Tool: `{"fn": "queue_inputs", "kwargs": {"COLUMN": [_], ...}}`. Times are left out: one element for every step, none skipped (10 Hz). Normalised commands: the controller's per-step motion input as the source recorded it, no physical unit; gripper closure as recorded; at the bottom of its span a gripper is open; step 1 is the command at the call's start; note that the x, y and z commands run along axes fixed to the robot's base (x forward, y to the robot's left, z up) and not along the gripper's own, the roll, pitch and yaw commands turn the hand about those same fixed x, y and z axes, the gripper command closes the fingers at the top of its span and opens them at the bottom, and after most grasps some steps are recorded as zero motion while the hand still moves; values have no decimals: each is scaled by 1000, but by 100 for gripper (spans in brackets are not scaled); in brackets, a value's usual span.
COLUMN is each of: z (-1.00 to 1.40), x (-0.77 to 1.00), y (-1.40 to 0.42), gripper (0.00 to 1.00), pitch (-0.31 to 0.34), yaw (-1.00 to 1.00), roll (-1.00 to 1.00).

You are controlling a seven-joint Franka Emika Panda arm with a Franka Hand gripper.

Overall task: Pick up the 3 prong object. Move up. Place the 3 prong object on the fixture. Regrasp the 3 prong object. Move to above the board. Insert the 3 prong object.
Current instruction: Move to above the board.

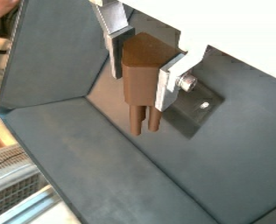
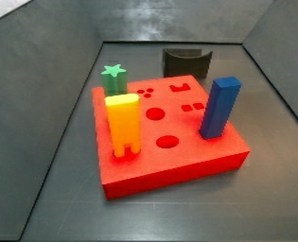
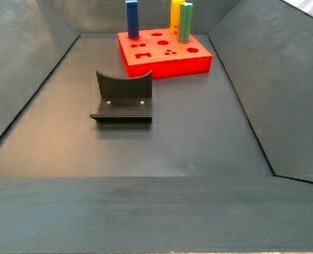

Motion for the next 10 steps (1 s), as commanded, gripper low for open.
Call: {"fn": "queue_inputs", "kwargs": {"z": [275,290,275,281,284,286,289,199,89,35], "x": [-620,-668,-677,-690,-706,-737,-769,-569,-311,-174], "y": [-1000,-1000,-1000,-1000,-1000,-1000,-987,-681,-308,-123], "gripper": [100,100,100,100,100,100,100,100,100,100], "pitch": [-96,-116,-127,-133,-136,-142,-147,-154,-157,-150], "yaw": [-8,-11,-16,-24,-30,-41,-49,-57,-61,-63], "roll": [-1000,-1000,-1000,-1000,-1000,-1000,-1000,-1000,-1000,-1000]}}
